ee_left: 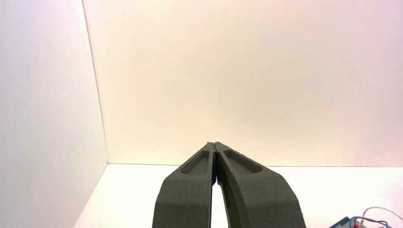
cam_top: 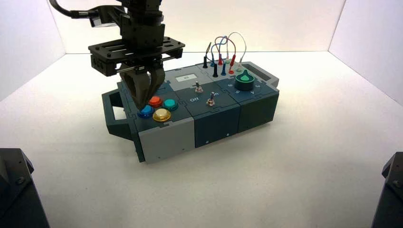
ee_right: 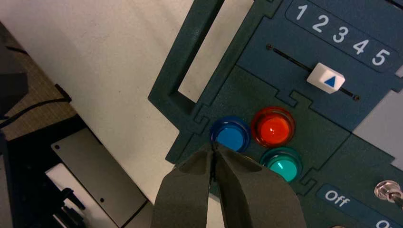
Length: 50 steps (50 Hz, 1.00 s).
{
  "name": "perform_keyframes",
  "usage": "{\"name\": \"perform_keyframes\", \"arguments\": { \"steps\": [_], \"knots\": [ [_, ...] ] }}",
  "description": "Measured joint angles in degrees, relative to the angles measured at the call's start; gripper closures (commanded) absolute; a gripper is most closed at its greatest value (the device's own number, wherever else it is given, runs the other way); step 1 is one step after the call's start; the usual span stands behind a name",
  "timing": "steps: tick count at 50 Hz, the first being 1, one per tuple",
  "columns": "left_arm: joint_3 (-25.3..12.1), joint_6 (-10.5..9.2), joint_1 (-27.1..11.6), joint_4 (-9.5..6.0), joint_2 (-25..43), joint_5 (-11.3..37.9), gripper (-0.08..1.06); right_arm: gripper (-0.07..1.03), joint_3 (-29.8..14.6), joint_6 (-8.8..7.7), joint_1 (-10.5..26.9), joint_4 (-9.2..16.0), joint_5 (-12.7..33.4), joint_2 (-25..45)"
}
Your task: Push the blue button with the right gripper.
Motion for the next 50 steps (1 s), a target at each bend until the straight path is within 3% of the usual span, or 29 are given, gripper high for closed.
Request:
{"name": "perform_keyframes", "arguments": {
  "steps": [24,50],
  "knots": [
    [0.00,0.00,0.00,0.00,-0.70,0.00,1.01,0.98,-0.44,0.09,-2.37,-0.35,-0.18,0.62],
    [0.00,0.09,0.00,0.00,-0.70,-0.09,1.01,0.98,-0.44,0.35,-2.29,0.62,-0.18,1.14]
  ]
}}
